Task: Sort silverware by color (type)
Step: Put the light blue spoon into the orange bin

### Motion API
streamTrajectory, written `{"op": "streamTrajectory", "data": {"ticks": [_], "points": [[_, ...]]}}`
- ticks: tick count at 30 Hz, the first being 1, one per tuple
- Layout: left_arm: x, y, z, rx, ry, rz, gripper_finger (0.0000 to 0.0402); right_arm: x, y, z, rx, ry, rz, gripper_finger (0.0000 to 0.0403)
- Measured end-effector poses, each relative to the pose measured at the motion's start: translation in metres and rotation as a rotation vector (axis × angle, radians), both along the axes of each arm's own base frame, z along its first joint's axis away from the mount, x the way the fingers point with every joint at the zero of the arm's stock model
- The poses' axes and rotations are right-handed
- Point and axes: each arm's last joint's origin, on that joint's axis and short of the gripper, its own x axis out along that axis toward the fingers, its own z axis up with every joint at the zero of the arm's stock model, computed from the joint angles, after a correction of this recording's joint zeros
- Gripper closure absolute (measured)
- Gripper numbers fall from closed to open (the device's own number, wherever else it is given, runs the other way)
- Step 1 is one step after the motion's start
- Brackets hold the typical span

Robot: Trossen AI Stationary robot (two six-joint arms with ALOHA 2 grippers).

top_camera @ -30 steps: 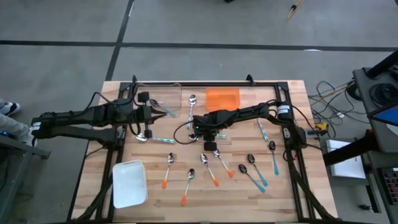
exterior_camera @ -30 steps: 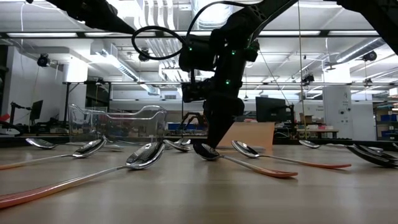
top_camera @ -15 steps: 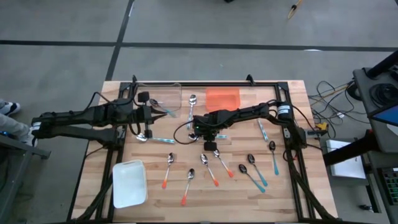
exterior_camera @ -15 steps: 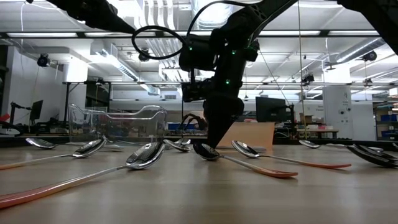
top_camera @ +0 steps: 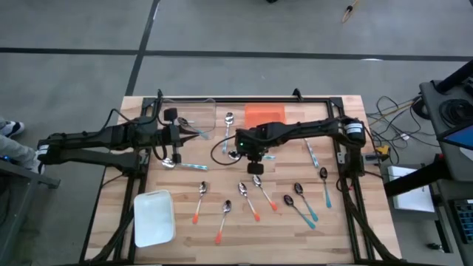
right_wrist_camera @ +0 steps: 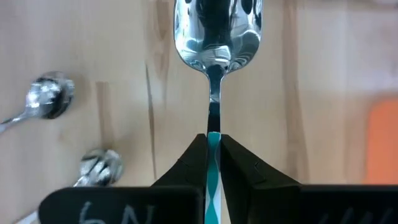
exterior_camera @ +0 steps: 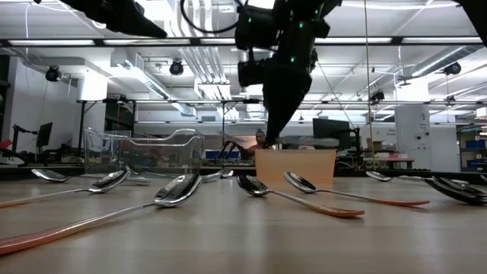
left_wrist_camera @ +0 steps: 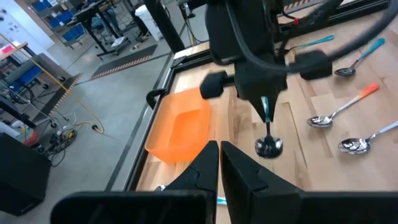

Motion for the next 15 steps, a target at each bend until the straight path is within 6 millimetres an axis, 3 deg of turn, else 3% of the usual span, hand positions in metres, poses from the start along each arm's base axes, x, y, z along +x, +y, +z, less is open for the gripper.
{"op": "streamTrajectory", "data": {"ticks": [7,15], "points": [[0.000,0.000,0.001,0.001,-0.008,0.000,0.0402,-0.009,-0.014,0.029,-0.140,0.166,0.005,0.0388],[0.000,0.000,0.001,0.001,-0.008,0.000,0.0402,-0.022,-0.061,0.053,-0.229,0.228,-0.049,0.0388]]}}
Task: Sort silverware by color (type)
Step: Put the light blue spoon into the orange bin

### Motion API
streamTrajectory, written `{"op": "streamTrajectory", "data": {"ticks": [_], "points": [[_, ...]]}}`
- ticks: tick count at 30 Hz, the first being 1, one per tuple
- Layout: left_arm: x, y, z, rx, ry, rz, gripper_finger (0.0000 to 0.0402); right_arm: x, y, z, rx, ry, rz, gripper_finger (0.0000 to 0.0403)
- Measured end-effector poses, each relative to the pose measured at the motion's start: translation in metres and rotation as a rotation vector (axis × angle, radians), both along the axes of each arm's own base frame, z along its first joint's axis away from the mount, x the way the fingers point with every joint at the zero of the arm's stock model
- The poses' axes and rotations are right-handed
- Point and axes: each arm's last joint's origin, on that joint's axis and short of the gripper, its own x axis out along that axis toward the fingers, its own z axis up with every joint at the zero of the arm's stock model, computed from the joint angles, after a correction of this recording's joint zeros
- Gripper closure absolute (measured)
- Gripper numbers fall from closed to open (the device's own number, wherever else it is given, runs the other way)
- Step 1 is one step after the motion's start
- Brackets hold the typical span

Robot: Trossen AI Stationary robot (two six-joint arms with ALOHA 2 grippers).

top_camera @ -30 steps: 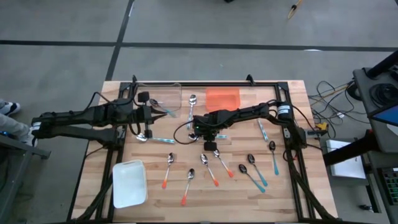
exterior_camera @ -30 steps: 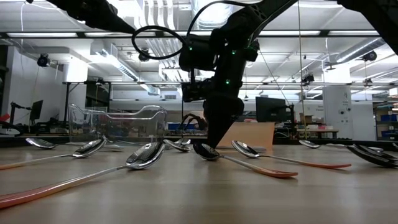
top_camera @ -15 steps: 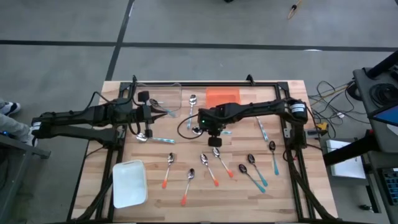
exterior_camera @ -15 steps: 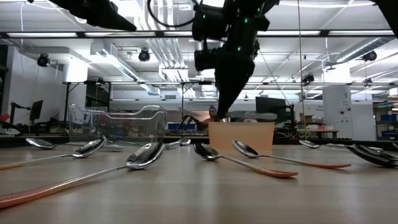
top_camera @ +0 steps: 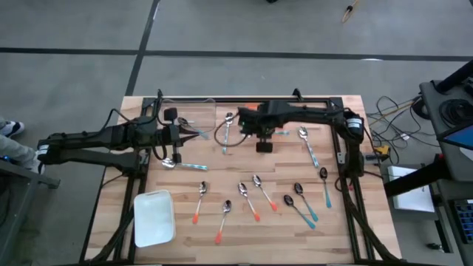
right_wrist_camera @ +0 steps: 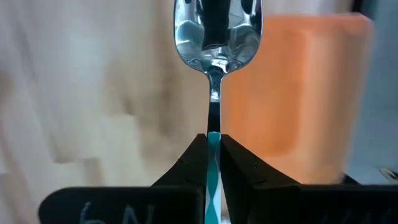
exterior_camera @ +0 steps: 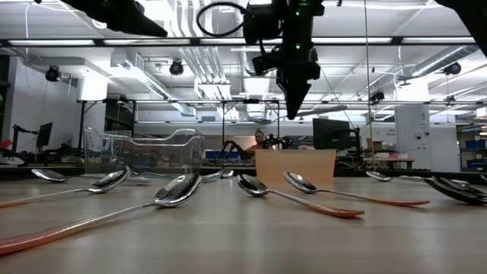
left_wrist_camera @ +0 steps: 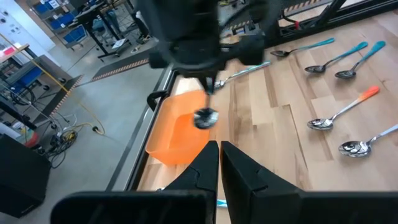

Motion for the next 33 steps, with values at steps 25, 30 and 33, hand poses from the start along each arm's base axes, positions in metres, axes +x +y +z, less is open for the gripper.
{"op": "streamTrajectory", "data": {"ticks": [25,30,33], "points": [[0.000,0.000,0.000,0.018,-0.001,-0.006,0.0402,-0.049,-0.111,-0.002,-0.037,0.041,-0.116,0.0388],[0.000,0.000,0.000,0.020,-0.003,-0.006,0.0402,-0.045,-0.113,-0.003,-0.029,-0.006,-0.106,0.0388],[0.000,0.000,0.001,0.020,-0.005,-0.006,0.0402,-0.044,-0.112,-0.006,-0.015,-0.012,-0.098,0.0388]]}}
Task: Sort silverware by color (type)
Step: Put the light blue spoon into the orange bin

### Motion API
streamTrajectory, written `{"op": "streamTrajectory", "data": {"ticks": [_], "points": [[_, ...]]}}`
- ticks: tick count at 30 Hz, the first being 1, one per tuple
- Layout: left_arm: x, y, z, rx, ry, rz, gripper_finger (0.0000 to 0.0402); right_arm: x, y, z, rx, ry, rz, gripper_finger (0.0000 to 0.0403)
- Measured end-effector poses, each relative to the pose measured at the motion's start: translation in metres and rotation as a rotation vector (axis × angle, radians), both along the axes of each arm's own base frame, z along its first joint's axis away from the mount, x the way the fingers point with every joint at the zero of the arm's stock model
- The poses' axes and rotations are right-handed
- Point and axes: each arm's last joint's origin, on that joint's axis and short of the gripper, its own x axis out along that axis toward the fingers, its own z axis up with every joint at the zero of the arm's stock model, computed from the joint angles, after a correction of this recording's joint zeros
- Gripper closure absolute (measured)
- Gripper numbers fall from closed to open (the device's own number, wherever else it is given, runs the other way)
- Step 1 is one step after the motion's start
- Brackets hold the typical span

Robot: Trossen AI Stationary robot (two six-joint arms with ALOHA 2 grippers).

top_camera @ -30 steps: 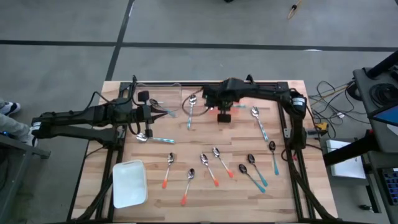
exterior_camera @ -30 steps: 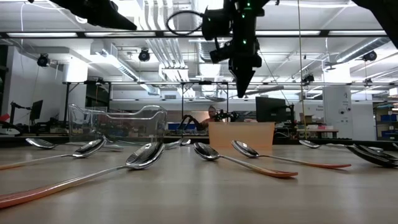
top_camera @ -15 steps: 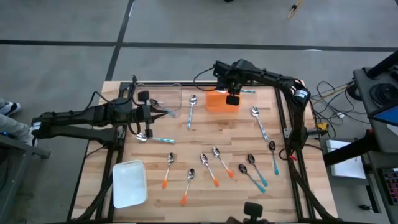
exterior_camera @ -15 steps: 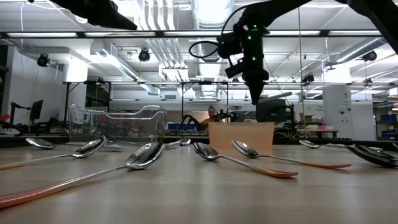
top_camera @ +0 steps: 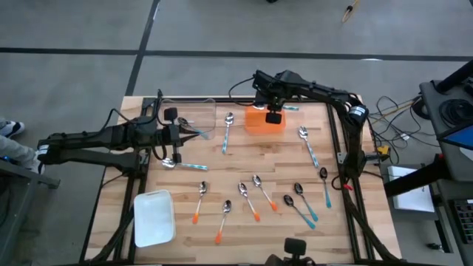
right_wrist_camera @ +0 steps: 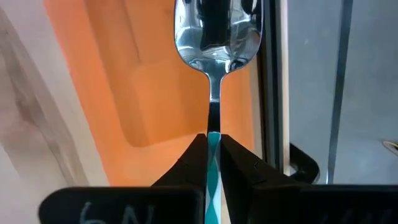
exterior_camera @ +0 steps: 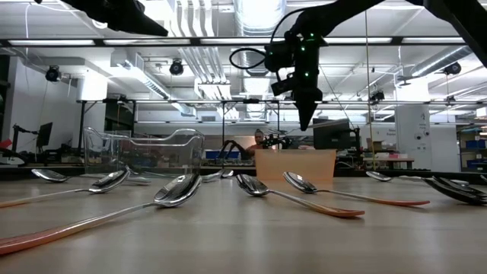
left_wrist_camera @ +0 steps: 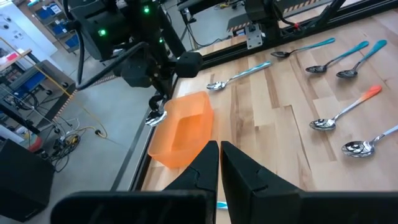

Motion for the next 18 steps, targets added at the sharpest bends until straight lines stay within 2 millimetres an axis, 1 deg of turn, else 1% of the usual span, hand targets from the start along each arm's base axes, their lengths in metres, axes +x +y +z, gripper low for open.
{"op": "streamTrajectory", "data": {"ticks": [9,18], "points": [[0.0000,0.0000,0.0000,0.000,0.000,0.000,0.0402,0.0010,0.0010,-0.0018,0.039,-0.027,0.012,0.0388],[0.0000,0.0000,0.0000,0.000,0.000,0.000,0.0402,0.0010,0.0011,-0.0042,0.041,-0.028,0.012,0.0388]]}}
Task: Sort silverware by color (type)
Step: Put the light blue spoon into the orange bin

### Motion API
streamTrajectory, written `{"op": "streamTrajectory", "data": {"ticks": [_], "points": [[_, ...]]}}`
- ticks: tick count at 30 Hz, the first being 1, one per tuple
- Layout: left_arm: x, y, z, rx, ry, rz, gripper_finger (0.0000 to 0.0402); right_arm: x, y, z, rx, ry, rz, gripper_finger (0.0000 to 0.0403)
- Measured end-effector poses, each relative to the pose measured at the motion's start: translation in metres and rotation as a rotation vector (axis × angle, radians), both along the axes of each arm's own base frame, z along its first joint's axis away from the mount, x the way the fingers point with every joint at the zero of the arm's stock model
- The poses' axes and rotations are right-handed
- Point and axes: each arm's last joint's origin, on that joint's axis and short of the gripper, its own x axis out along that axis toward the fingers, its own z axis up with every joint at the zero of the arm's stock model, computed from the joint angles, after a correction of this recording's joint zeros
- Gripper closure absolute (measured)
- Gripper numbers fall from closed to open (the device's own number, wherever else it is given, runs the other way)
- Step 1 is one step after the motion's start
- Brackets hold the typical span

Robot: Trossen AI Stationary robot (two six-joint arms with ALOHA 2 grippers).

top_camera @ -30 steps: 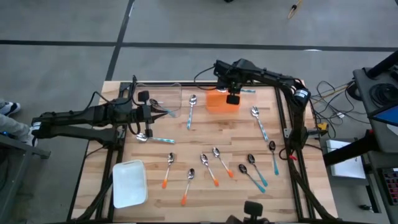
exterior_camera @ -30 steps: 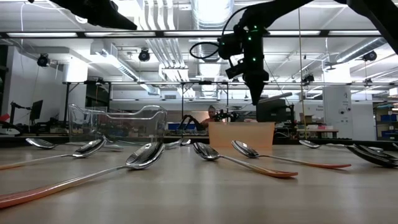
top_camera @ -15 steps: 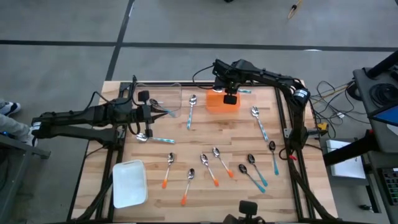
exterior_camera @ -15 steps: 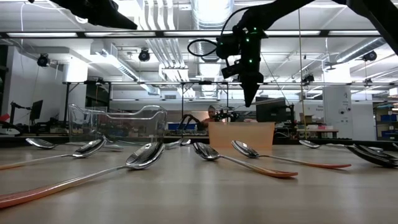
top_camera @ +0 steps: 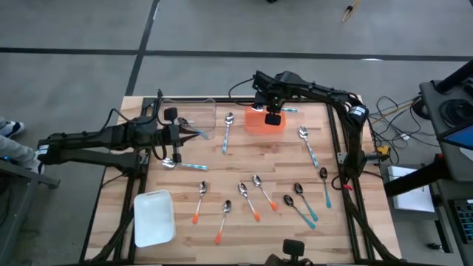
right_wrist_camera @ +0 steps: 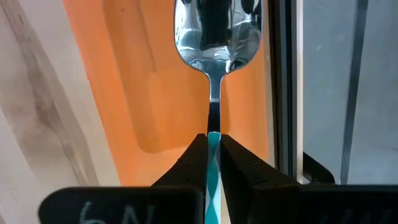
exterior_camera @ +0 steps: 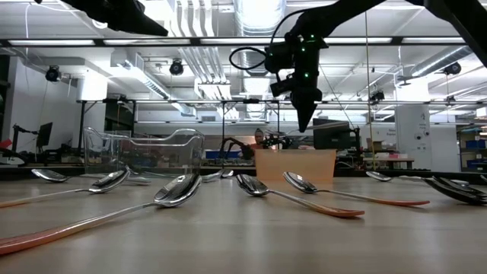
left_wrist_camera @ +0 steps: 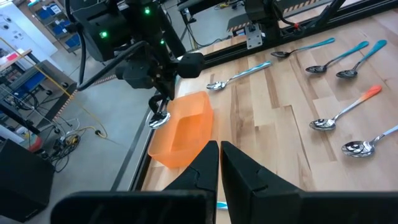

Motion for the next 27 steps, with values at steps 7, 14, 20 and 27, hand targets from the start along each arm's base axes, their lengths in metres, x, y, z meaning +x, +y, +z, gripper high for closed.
{"op": "streamTrajectory", "data": {"ticks": [7,14,20,27], "points": [[0.000,0.000,0.000,0.000,0.001,0.000,0.0402,-0.002,0.001,-0.013,0.016,0.024,0.000,0.0388],[0.000,0.000,0.000,0.000,0.001,0.000,0.0402,-0.002,0.001,-0.025,0.009,0.015,0.002,0.0388],[0.000,0.000,0.000,0.000,0.001,0.000,0.0402,0.000,0.000,-0.028,-0.006,0.000,0.024,0.0388],[0.000,0.000,0.000,0.000,0.001,0.000,0.0402,0.001,0.000,-0.032,-0.004,-0.013,0.024,0.0388]]}}
